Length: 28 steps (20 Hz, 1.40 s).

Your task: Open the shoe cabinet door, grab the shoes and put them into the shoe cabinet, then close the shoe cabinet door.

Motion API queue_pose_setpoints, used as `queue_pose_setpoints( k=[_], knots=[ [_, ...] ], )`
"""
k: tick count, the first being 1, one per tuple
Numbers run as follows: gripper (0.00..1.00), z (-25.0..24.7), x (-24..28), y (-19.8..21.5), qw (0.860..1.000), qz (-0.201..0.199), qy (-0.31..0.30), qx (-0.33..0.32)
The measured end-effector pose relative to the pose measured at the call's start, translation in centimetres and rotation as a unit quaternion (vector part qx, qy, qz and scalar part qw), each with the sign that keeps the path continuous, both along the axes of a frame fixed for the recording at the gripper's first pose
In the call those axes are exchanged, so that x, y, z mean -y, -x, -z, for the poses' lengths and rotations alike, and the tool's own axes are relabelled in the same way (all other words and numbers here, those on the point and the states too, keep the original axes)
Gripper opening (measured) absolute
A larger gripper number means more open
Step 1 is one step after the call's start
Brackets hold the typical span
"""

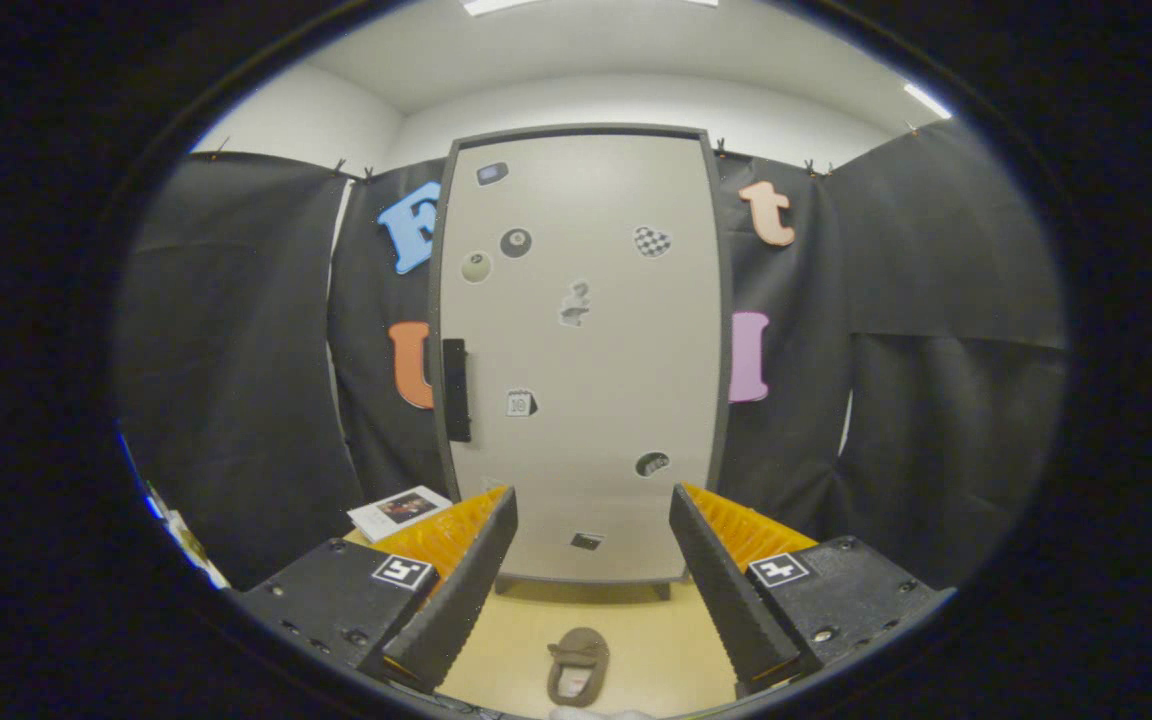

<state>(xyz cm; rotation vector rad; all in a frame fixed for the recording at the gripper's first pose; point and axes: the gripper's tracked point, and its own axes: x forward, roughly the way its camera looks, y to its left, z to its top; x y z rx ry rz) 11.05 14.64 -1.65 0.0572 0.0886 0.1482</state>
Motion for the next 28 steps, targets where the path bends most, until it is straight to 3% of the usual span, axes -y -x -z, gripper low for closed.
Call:
queue_pose_setpoints(
  k=[4, 11, 18, 24, 26, 28],
  knots=[
    [1.00, -0.2, -6.2, -5.1, 0.999, -0.043, -0.009, -0.004],
    [0.96, -2.8, -13.8, -14.1, 0.997, -0.072, 0.001, 0.023],
    [0.83, -3.0, -17.6, -20.9, 0.998, -0.059, 0.009, 0.019],
    [0.42, -3.0, -17.1, -21.8, 1.000, -0.005, -0.001, 0.009],
    [0.40, -2.9, -16.8, -21.8, 1.000, 0.004, 0.015, 0.005],
    [0.36, -2.8, -16.9, -21.5, 1.000, -0.016, 0.011, 0.003]
  ],
)
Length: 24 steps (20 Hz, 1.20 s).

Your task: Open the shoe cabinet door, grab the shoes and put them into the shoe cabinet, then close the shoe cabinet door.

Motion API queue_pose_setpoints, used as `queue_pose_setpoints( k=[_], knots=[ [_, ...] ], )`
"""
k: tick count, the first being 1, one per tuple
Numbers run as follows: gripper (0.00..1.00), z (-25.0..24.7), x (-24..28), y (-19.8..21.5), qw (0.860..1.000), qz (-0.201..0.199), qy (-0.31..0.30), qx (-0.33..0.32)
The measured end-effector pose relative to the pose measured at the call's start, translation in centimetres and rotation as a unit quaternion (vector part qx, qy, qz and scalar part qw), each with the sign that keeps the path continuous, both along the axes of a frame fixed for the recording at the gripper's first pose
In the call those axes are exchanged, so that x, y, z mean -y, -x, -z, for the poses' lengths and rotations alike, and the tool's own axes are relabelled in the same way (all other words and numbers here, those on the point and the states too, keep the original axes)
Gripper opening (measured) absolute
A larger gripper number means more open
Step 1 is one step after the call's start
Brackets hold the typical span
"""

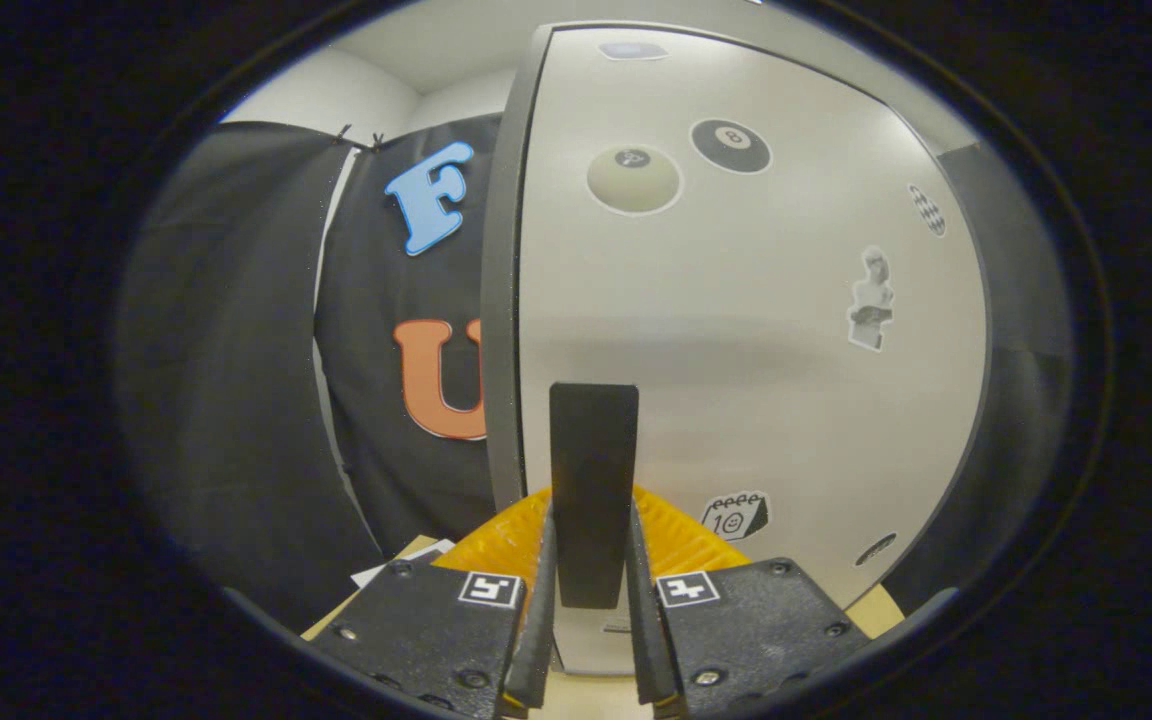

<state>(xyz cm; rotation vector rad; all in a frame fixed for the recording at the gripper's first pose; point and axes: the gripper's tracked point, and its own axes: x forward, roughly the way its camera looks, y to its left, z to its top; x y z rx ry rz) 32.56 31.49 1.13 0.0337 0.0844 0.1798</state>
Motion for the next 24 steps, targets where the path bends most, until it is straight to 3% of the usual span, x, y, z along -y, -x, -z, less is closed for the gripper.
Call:
queue_pose_setpoints(
  k=[8, 14, 24],
  knots=[
    [0.31, -0.1, 0.3, 5.1, 0.996, -0.087, -0.001, -0.002],
    [0.29, 0.1, 2.4, 9.2, 0.993, -0.114, -0.006, -0.015],
    [0.25, 0.3, 7.7, 13.7, 0.996, -0.085, -0.016, -0.027]
  ],
)
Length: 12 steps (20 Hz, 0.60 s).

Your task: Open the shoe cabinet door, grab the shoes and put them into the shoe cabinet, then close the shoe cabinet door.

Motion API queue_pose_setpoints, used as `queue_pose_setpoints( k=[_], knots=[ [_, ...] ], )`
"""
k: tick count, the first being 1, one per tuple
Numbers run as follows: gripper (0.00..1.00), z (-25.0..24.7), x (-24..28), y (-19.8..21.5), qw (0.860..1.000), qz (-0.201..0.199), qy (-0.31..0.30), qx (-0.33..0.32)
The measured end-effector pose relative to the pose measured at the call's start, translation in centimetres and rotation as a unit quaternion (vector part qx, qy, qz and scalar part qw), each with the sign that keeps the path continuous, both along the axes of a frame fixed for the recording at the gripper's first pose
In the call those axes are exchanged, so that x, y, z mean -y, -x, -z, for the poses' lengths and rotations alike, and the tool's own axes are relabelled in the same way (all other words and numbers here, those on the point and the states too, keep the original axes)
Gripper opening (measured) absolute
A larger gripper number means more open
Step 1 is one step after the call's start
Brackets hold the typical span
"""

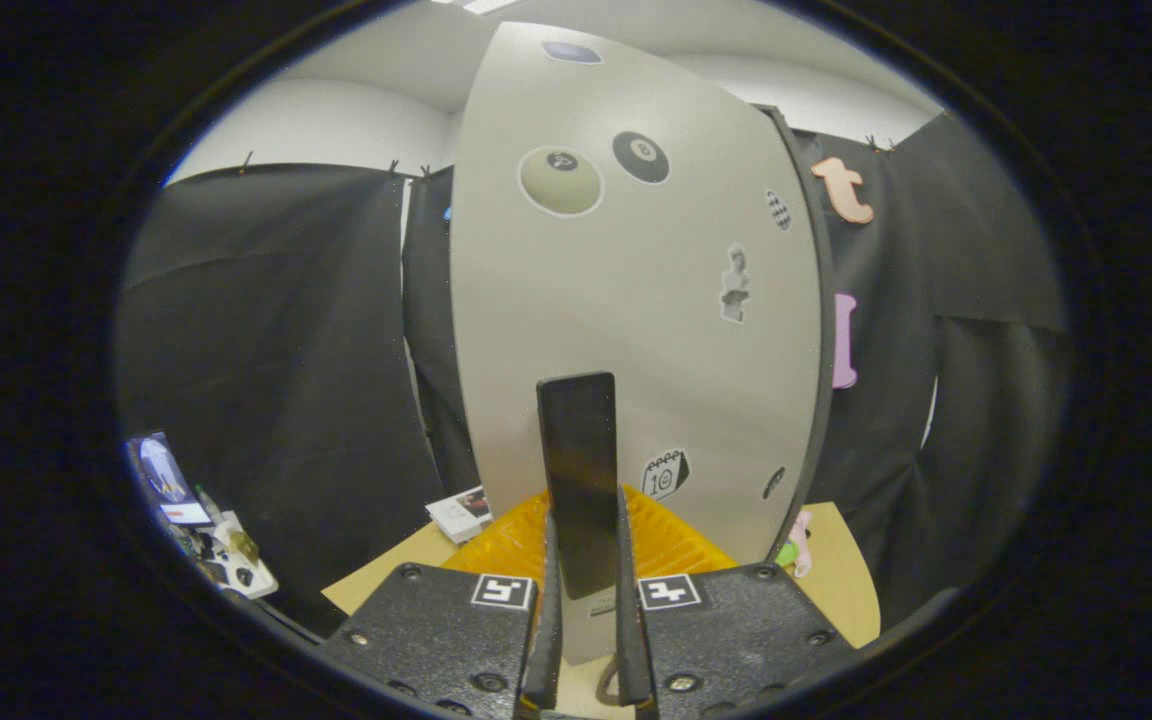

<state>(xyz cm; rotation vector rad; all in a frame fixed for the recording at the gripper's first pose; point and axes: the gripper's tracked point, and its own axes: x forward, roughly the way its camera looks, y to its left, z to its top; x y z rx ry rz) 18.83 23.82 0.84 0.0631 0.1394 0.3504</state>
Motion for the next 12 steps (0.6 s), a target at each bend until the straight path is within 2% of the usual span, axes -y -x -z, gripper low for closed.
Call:
queue_pose_setpoints(
  k=[4, 12],
  knots=[
    [0.23, 0.0, 2.4, 1.4, 1.000, 0.027, 0.004, 0.003],
    [0.13, 0.1, 6.6, 1.9, 0.998, 0.059, 0.019, 0.000]
  ],
)
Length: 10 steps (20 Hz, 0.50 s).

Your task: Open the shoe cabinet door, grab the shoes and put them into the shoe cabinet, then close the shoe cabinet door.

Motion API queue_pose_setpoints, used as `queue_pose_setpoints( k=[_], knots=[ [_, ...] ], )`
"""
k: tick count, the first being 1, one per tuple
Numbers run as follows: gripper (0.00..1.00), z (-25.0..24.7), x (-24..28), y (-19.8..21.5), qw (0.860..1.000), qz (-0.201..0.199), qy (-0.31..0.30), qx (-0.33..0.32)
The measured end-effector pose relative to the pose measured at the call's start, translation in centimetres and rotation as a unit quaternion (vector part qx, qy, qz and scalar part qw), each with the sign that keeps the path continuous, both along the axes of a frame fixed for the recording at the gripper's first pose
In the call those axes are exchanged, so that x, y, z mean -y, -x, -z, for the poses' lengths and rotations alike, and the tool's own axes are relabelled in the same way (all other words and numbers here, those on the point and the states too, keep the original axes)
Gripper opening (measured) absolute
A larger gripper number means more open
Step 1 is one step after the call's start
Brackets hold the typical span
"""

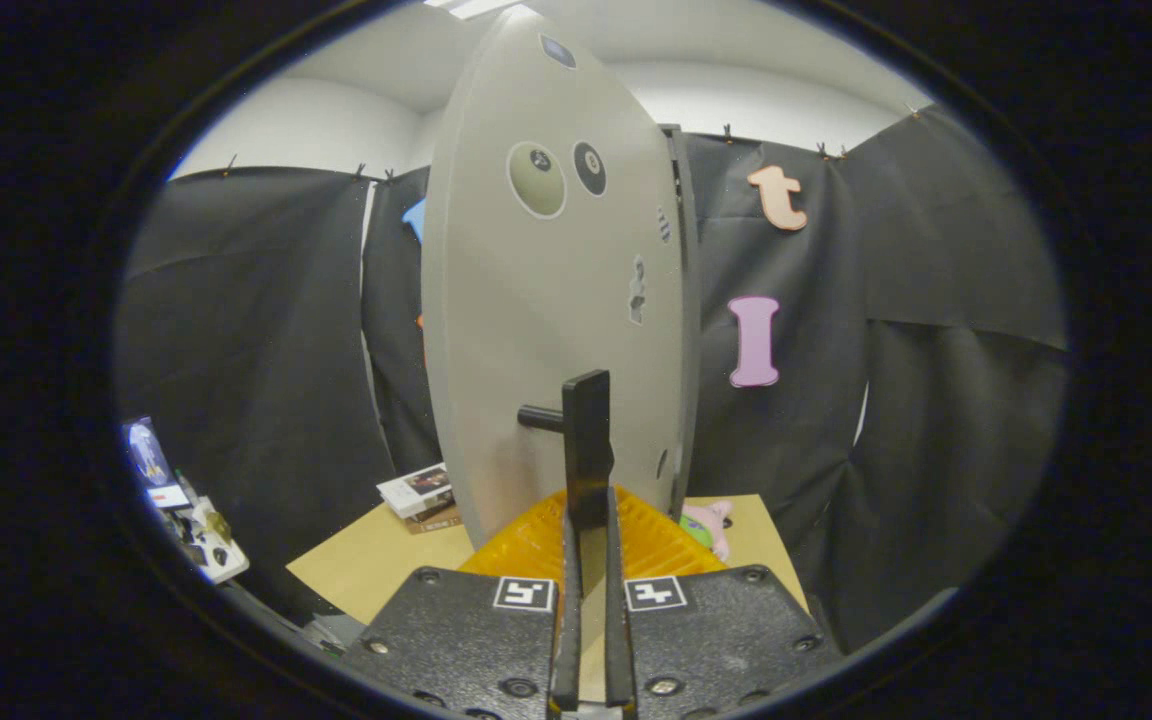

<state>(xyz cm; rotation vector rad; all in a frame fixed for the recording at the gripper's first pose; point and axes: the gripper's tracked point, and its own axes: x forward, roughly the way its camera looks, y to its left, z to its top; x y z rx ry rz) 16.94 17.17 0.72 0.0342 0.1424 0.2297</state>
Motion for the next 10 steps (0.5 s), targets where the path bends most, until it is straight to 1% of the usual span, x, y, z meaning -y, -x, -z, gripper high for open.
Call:
queue_pose_setpoints(
  k=[4, 10],
  knots=[
    [0.07, 0.0, 1.4, -0.1, 1.000, 0.028, 0.004, 0.000],
    [0.04, -0.2, 3.9, -0.3, 0.997, 0.079, 0.018, 0.007]
  ],
)
